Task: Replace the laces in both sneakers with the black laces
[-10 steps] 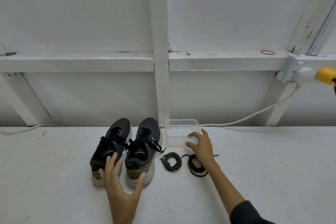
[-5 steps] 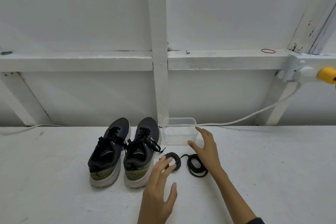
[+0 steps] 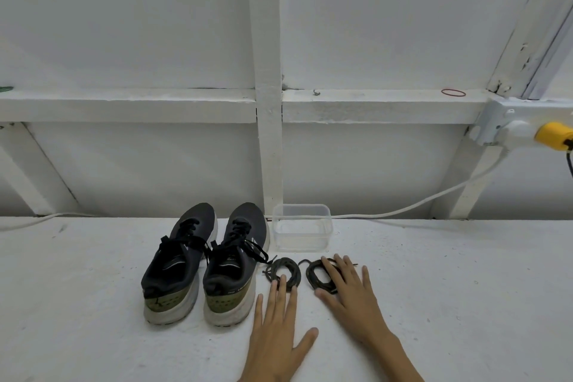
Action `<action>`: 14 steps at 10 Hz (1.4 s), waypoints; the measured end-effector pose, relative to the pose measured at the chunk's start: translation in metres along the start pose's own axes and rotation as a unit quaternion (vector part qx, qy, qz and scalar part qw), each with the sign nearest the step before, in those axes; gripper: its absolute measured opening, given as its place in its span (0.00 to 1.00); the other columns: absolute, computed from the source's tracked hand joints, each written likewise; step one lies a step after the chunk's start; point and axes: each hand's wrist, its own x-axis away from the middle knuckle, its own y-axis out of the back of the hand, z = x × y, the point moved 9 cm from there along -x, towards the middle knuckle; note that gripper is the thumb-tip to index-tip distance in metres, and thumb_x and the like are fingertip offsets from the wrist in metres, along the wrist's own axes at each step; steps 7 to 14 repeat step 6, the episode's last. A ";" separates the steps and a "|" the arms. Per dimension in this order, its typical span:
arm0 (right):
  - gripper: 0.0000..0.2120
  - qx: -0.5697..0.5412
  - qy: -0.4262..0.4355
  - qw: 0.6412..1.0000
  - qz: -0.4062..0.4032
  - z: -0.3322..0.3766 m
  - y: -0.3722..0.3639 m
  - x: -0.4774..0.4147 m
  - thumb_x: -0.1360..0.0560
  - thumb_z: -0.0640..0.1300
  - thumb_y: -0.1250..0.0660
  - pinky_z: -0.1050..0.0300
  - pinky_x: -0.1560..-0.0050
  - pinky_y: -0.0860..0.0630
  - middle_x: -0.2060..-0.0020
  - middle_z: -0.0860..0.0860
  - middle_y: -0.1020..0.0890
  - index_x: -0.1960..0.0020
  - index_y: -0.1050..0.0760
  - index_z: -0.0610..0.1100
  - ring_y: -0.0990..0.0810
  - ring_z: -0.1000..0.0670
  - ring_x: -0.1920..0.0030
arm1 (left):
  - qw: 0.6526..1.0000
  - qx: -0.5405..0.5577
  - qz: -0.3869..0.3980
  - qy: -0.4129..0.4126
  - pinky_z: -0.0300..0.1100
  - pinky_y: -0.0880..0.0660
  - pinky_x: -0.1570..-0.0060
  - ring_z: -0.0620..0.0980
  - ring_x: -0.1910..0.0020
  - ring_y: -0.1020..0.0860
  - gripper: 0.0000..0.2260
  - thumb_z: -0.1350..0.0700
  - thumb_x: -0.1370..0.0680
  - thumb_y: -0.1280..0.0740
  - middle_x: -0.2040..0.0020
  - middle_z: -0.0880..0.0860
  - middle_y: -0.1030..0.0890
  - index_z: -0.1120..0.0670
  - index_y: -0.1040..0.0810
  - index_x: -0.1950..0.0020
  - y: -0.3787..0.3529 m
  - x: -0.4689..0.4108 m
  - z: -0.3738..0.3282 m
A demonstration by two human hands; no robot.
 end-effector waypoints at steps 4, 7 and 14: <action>0.33 -0.032 0.004 0.996 -0.080 0.010 0.005 0.004 0.25 0.71 0.57 0.54 0.25 0.71 0.21 0.55 0.55 0.23 0.57 0.64 0.65 0.56 0.23 | 0.997 0.029 -0.061 -0.037 0.50 0.49 0.28 0.56 0.24 0.42 0.34 0.35 0.22 0.47 0.23 0.59 0.39 0.55 0.37 0.23 0.012 0.008 -0.002; 0.32 -0.004 0.141 0.980 -0.142 0.039 -0.011 0.063 0.21 0.68 0.52 0.54 0.25 0.55 0.23 0.48 0.40 0.21 0.49 0.57 0.52 0.52 0.21 | 0.980 0.068 -0.146 -0.112 0.44 0.50 0.28 0.51 0.21 0.53 0.33 0.33 0.21 0.54 0.20 0.53 0.52 0.50 0.49 0.21 0.017 0.031 -0.009; 0.32 -0.004 0.141 0.980 -0.142 0.039 -0.011 0.063 0.21 0.68 0.52 0.54 0.25 0.55 0.23 0.48 0.40 0.21 0.49 0.57 0.52 0.52 0.21 | 0.980 0.068 -0.146 -0.112 0.44 0.50 0.28 0.51 0.21 0.53 0.33 0.33 0.21 0.54 0.20 0.53 0.52 0.50 0.49 0.21 0.017 0.031 -0.009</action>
